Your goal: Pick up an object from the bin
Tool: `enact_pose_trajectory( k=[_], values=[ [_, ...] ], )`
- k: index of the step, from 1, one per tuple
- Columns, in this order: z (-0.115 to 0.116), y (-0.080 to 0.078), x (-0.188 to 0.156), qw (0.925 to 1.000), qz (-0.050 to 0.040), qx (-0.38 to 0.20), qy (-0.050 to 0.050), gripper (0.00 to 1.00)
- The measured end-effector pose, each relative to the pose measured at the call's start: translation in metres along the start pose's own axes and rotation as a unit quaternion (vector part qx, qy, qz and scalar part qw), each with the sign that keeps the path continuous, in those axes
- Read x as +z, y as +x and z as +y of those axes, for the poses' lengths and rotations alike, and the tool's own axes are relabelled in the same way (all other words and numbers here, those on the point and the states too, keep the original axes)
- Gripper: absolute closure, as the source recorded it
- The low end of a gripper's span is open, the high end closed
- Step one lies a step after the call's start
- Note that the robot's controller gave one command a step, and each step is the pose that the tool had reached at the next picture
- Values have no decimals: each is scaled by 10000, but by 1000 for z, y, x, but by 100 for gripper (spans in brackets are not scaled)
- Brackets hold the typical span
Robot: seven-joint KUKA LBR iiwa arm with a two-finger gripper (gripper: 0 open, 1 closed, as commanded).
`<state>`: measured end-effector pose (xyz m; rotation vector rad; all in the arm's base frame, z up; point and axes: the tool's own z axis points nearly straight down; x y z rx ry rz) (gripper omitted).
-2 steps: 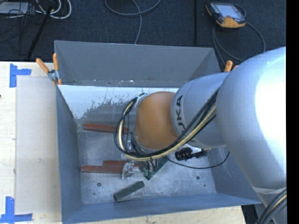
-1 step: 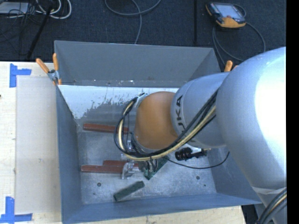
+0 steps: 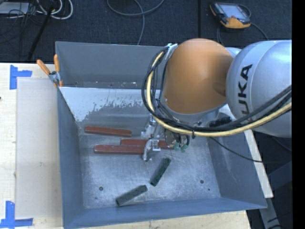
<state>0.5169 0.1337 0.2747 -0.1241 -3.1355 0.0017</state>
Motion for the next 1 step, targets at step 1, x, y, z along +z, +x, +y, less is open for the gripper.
enact_pose_trajectory(
  k=[1],
  values=[
    [0, -1, -13, 10000, -37, -3, -12, 100]
  ],
)
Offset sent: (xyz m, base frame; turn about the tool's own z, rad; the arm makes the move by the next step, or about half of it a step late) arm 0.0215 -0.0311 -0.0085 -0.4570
